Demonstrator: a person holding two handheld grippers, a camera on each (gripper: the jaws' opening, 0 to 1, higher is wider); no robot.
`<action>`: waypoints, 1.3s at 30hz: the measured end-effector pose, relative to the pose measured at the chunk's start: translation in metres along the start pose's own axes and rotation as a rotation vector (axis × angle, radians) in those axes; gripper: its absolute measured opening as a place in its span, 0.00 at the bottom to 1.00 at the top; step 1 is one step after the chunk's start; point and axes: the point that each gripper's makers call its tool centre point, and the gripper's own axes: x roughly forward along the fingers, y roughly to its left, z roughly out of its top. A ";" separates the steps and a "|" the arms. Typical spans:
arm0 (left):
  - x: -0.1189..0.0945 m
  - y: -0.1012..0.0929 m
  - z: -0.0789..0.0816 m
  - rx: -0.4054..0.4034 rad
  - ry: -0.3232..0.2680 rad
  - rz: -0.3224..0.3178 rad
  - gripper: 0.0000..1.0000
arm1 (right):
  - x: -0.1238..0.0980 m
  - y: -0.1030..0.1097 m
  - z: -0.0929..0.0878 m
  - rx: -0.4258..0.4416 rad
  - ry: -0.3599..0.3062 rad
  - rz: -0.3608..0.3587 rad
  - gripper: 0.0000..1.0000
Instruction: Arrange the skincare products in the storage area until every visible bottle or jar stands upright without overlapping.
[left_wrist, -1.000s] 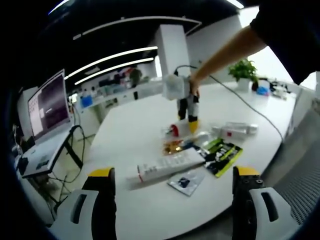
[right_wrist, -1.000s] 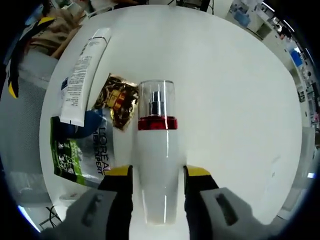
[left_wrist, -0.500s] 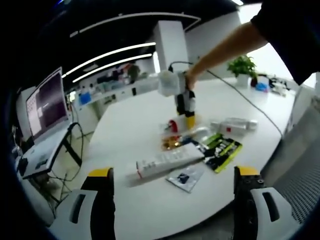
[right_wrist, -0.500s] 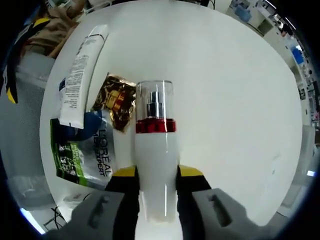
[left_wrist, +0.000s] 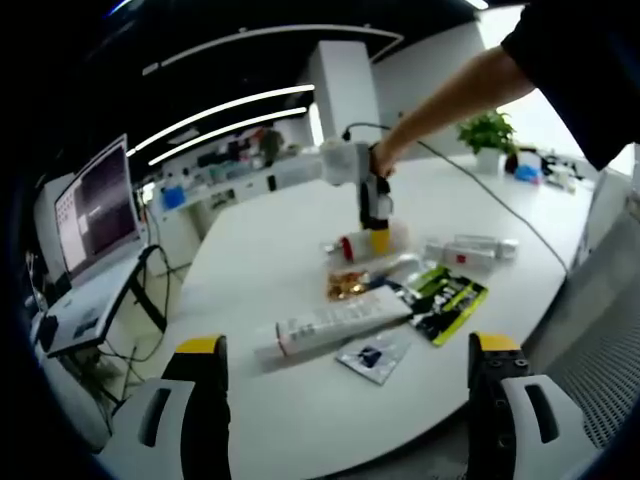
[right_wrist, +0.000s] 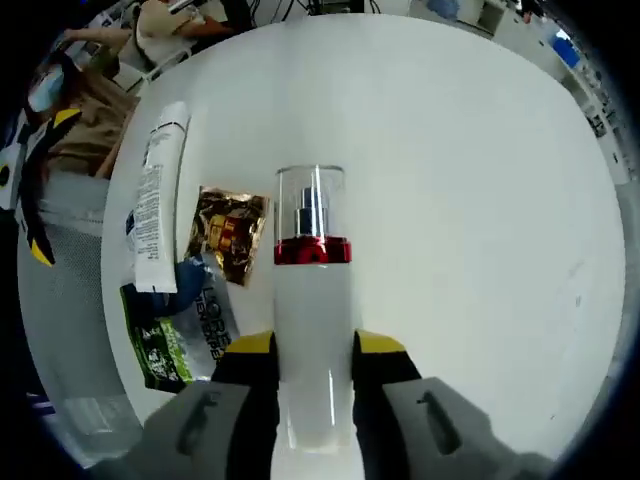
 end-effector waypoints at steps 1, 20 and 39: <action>0.000 0.000 0.000 -0.001 0.003 0.001 0.97 | 0.000 0.000 0.000 0.011 -0.006 0.006 0.26; -0.001 0.010 0.006 -0.093 -0.041 0.022 0.97 | -0.017 0.013 0.009 0.421 -0.279 0.078 0.26; -0.001 0.010 0.007 -0.151 -0.053 -0.036 0.92 | -0.056 0.025 0.017 0.517 -0.589 -0.085 0.26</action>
